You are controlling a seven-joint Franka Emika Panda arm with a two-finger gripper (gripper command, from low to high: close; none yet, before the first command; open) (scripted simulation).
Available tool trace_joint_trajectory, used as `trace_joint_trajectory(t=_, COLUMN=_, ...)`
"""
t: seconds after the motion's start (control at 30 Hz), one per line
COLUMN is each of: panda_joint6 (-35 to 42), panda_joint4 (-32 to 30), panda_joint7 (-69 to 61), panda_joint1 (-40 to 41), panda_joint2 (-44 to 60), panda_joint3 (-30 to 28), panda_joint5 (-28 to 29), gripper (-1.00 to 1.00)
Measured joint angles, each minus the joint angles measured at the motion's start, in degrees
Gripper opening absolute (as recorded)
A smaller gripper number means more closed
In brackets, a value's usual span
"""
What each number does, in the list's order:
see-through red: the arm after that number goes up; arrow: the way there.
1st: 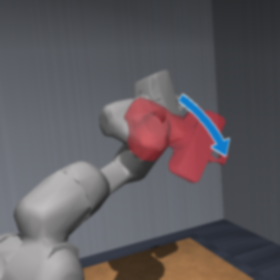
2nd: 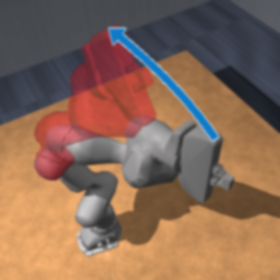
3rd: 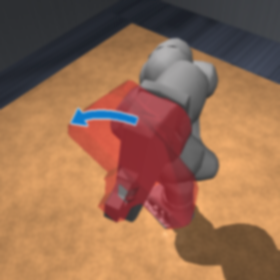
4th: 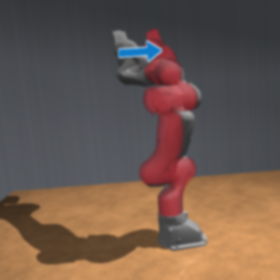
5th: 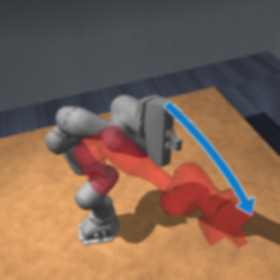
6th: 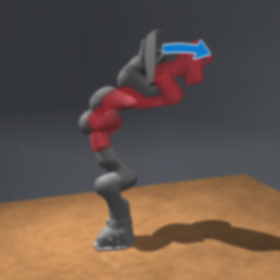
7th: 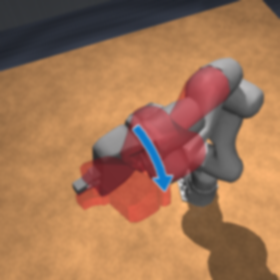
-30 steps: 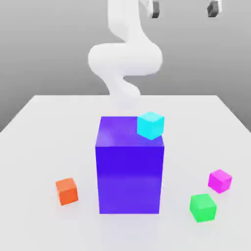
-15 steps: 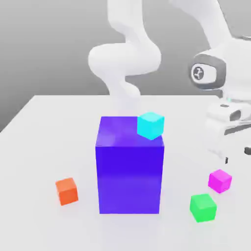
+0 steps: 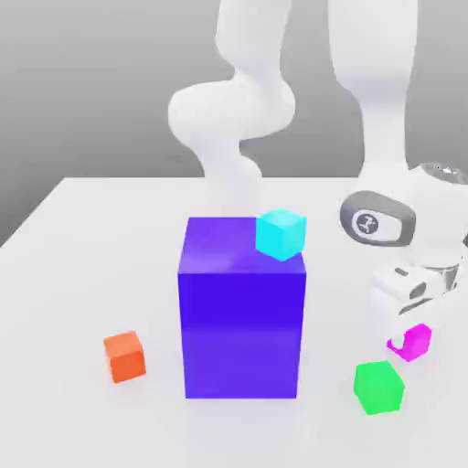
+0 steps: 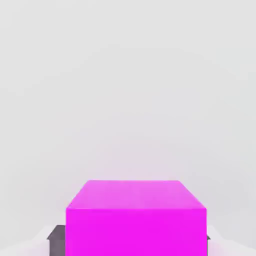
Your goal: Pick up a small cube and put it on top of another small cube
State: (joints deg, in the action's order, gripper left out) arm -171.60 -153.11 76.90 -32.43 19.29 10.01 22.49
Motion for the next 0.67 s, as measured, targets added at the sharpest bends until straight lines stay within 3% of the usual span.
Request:
trace_joint_trajectory(t=0.2, panda_joint6=8.3, panda_joint4=-2.8, panda_joint7=-10.1, panda_joint1=6.4, panda_joint2=-11.3, panda_joint3=9.3, panda_joint5=-13.2, gripper=-1.00)
trace_joint_trajectory(t=0.37, panda_joint6=18.3, panda_joint4=1.8, panda_joint7=-19.2, panda_joint1=17.2, panda_joint2=-17.2, panda_joint3=4.6, panda_joint5=-20.8, gripper=-1.00)
trace_joint_trajectory(t=0.53, panda_joint6=12.7, panda_joint4=3.5, panda_joint7=-17.0, panda_joint1=17.3, panda_joint2=-9.7, panda_joint3=2.6, panda_joint5=-16.6, gripper=-1.00)
trace_joint_trajectory(t=0.57, panda_joint6=11.0, panda_joint4=3.6, panda_joint7=-16.2, panda_joint1=16.8, panda_joint2=-7.9, panda_joint3=1.9, panda_joint5=-15.4, gripper=1.00)
trace_joint_trajectory(t=0.67, panda_joint6=11.0, panda_joint4=3.6, panda_joint7=-16.2, panda_joint1=16.8, panda_joint2=-7.9, panda_joint3=1.9, panda_joint5=-15.4, gripper=1.00)
